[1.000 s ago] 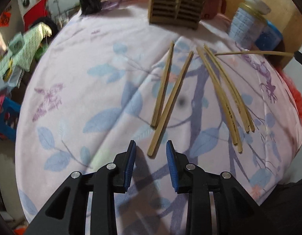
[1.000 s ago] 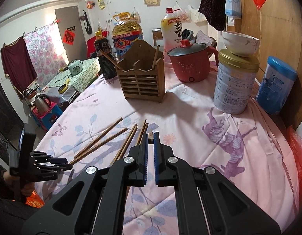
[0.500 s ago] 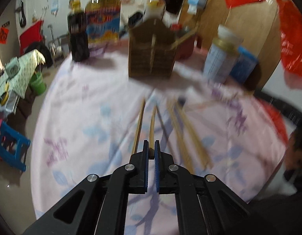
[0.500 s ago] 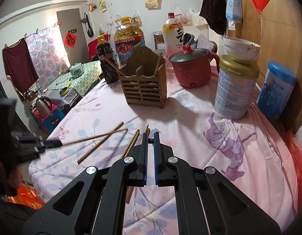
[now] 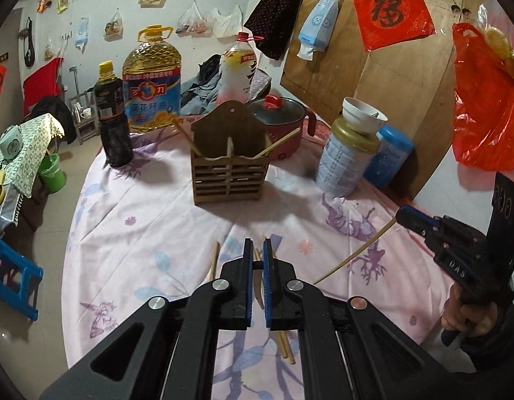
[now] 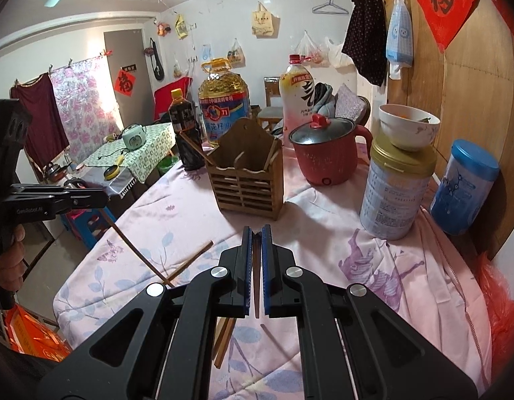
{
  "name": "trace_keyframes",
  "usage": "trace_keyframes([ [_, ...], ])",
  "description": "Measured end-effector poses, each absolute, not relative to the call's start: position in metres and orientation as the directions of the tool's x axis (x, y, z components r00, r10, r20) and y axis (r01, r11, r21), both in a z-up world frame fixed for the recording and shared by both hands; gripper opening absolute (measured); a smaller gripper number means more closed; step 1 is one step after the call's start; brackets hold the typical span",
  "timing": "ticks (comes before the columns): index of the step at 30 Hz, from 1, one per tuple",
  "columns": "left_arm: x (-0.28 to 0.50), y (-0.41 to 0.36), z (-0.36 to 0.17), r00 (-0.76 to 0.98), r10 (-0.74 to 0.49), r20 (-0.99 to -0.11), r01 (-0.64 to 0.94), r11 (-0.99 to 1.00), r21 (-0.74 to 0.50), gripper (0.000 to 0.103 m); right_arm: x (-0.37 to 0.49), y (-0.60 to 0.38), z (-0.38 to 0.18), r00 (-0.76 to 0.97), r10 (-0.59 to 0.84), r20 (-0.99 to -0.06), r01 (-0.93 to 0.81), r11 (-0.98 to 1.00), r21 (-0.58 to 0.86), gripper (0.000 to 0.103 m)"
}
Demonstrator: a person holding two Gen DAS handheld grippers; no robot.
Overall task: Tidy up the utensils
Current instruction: 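Carry the left tool's chopstick into the holder while the right tool releases its own there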
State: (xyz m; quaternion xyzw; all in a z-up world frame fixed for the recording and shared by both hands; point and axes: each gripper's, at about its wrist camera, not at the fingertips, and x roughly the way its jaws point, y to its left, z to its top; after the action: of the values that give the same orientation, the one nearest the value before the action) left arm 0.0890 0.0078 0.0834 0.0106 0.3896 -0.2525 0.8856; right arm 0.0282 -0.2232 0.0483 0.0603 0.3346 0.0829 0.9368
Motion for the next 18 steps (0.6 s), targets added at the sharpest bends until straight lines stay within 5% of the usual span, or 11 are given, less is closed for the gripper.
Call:
trace_keyframes([
  [7,0.119,0.005,0.099,0.566,-0.467,-0.680,0.444,0.867,-0.226,0.006,0.048,-0.229,0.061,0.774,0.229,-0.591,-0.130,0.970,0.206,0.007],
  [18,0.191,-0.007,0.190,0.735,-0.418,-0.534,0.419,0.899,-0.128,0.006,0.129,-0.225,0.140,0.880,0.259,-0.398,-0.195,0.961,0.195,0.006],
])
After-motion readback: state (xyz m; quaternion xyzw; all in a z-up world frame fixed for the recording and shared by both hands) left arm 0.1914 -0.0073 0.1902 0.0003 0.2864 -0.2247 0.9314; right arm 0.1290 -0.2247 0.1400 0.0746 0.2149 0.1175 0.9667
